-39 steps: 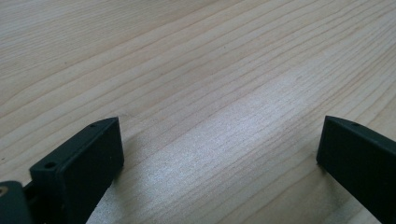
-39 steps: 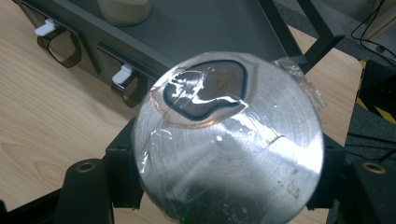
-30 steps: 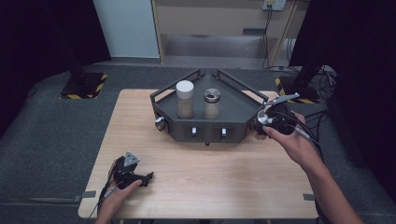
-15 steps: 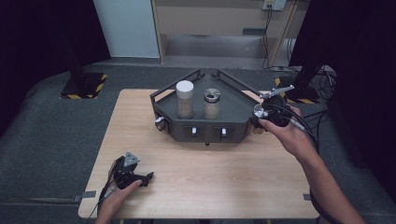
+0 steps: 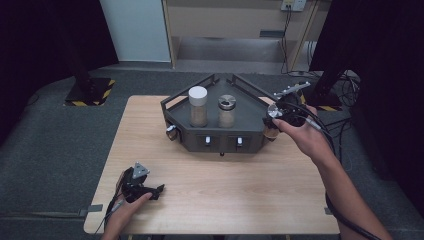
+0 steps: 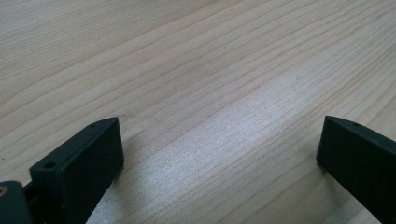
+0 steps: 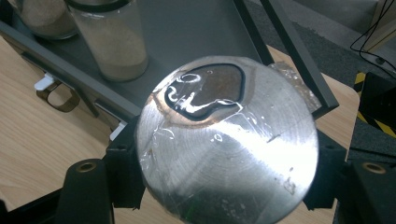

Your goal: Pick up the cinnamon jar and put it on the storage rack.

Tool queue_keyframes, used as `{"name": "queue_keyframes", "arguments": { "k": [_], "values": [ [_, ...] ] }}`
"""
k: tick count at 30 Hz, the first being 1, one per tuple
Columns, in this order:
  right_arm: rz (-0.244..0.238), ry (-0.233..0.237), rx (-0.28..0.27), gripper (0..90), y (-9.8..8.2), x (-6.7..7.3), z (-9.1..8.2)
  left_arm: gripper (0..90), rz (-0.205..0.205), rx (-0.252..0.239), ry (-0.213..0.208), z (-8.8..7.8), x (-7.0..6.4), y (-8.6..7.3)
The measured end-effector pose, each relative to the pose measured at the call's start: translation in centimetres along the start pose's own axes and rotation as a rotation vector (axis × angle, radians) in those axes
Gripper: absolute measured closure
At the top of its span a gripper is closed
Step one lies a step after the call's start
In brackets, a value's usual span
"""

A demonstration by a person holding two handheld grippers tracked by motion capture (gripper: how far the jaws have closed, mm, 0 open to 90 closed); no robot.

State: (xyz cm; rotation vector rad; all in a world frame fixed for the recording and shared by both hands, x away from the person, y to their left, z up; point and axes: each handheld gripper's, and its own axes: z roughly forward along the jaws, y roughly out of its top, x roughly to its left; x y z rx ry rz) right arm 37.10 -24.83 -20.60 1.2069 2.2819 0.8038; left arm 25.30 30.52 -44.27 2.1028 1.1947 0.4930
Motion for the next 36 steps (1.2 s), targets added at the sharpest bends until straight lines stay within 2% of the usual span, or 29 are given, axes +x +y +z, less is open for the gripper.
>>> {"name": "queue_keyframes", "arguments": {
  "k": [21,36],
  "values": [
    [-0.007,-0.008,0.005,31.6,3.5,-0.1,2.4,0.0,0.001,0.0,-0.002,0.0,0.0,0.0],
    [-0.003,-0.003,0.015,31.7,4.9,0.0,4.6,0.0,0.001,0.002,-0.002,0.0,0.0,0.0]
  ]
}}
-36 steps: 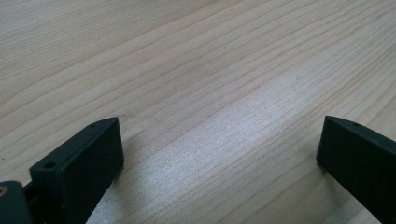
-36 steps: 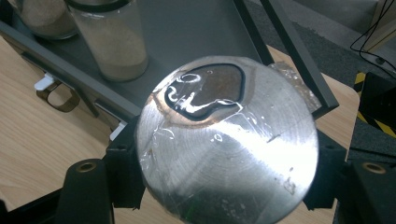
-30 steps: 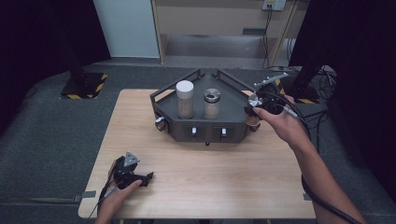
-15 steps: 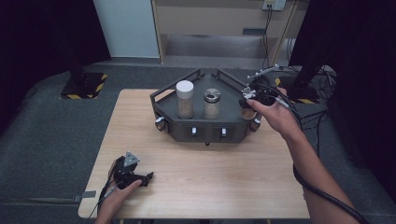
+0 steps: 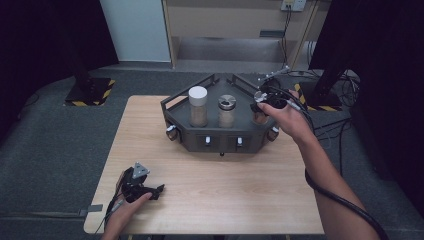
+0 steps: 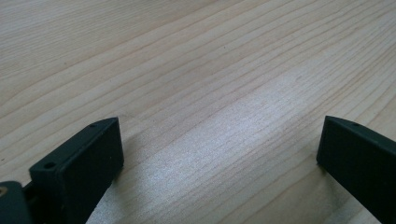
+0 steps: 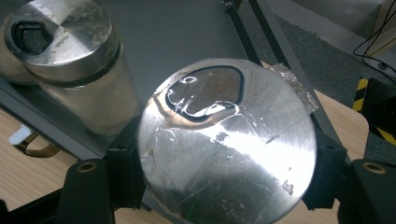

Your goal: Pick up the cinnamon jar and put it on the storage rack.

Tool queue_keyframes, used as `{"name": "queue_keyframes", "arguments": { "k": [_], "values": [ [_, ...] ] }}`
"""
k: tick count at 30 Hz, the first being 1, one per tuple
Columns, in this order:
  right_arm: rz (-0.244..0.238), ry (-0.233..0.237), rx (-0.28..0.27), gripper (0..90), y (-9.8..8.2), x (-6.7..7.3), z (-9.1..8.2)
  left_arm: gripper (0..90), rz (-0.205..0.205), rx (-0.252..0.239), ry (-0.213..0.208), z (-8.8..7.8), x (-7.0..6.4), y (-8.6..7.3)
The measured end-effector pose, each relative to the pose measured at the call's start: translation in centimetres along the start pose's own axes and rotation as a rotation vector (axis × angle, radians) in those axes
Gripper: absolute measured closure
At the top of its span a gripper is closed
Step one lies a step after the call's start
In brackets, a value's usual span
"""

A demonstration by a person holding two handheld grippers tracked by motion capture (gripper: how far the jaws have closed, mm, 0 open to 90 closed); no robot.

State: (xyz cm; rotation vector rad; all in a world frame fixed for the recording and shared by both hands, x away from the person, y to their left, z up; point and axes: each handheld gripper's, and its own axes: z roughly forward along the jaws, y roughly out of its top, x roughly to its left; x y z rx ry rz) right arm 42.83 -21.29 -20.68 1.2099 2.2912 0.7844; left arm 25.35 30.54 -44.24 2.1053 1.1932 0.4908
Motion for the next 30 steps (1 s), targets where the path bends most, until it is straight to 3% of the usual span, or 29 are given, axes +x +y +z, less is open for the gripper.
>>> {"name": "queue_keyframes", "arguments": {
  "k": [18,30],
  "values": [
    [0.036,0.009,0.026,31.7,0.6,-0.4,2.4,0.0,0.0,0.0,0.0,0.0,0.0,0.0],
    [0.053,0.022,0.031,31.7,0.2,-0.6,3.1,0.0,0.0,0.0,0.0,0.0,0.0,0.0]
  ]
}}
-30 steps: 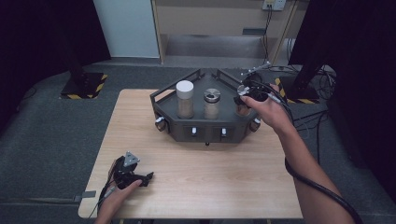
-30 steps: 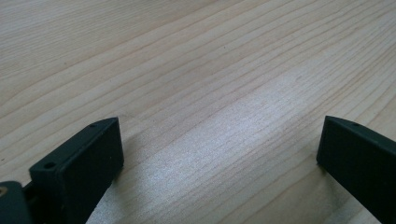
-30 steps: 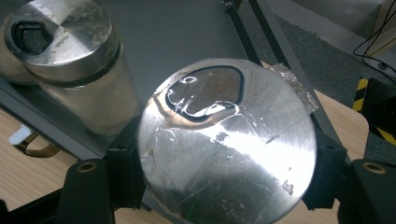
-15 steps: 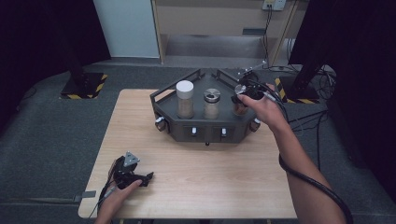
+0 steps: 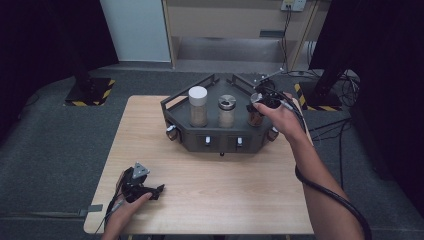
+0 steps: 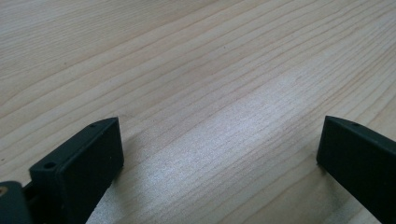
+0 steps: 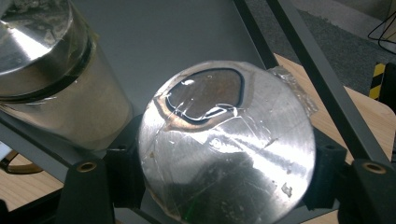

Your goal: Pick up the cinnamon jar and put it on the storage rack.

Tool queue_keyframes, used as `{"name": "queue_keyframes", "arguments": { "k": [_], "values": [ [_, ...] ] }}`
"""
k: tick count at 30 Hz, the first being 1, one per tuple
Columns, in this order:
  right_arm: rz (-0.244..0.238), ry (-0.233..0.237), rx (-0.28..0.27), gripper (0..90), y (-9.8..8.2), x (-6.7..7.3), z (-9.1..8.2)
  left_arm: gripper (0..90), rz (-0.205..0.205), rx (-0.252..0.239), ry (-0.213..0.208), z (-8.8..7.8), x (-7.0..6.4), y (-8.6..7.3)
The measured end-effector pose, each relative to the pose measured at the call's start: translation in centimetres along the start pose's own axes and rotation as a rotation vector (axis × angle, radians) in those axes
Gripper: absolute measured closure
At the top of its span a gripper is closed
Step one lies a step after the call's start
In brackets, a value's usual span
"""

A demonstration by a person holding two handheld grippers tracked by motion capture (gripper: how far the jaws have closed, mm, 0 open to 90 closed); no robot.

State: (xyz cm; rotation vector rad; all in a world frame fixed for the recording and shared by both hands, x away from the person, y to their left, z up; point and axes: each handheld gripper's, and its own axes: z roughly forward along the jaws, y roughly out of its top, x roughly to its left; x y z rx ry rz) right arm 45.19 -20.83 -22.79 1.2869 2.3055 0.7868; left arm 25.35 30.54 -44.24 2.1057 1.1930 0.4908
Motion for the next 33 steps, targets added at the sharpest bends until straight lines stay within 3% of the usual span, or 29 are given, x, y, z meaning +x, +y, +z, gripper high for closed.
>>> {"name": "queue_keyframes", "arguments": {
  "k": [33],
  "values": [
    [0.04,0.035,-0.006,31.4,-0.65,-0.88,0.49,0.0,0.0,0.0,0.0,0.0,-0.01,0.0]
  ]
}}
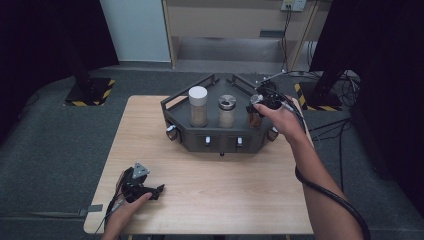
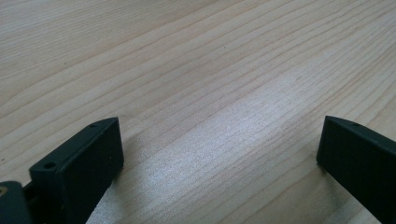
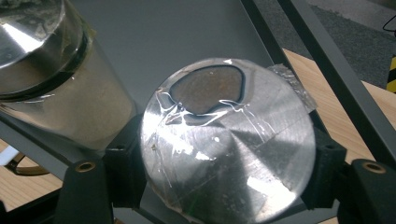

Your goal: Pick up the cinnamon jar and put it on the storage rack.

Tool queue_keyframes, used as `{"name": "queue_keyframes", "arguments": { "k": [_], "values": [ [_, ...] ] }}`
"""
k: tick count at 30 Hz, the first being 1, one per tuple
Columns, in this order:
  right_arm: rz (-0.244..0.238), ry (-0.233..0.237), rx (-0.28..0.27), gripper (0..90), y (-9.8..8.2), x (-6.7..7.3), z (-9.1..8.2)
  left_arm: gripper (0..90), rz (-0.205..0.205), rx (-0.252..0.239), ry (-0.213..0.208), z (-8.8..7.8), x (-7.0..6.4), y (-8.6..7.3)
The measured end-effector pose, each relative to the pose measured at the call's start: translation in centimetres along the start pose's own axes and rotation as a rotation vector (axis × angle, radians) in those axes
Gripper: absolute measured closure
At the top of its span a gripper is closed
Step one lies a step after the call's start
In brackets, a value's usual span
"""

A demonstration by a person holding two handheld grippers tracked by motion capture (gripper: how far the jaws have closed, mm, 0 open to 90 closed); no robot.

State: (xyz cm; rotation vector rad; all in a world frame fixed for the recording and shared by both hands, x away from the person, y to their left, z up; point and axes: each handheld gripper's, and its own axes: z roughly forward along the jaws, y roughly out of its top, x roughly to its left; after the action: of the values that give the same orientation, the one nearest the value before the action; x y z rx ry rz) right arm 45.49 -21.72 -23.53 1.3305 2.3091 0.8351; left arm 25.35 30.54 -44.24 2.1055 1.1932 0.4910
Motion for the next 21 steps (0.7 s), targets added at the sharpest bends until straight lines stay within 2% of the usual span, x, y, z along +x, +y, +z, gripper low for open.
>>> {"name": "queue_keyframes", "arguments": {
  "k": [7,13,21],
  "values": [
    [0.001,0.004,-0.005,30.9,-0.2,-0.2,0.0,0.0,0.0,0.0,0.0,0.0,0.0,0.0],
    [0.007,0.007,-0.02,17.2,-0.5,-0.2,-0.4,0.0,0.0,0.0,0.0,0.0,0.0,0.0],
    [-0.004,0.005,-0.05,10.5,-1.9,-0.2,-2.0,0.0,0.0,-0.001,0.0,0.0,0.0,0.0]
  ]
}}
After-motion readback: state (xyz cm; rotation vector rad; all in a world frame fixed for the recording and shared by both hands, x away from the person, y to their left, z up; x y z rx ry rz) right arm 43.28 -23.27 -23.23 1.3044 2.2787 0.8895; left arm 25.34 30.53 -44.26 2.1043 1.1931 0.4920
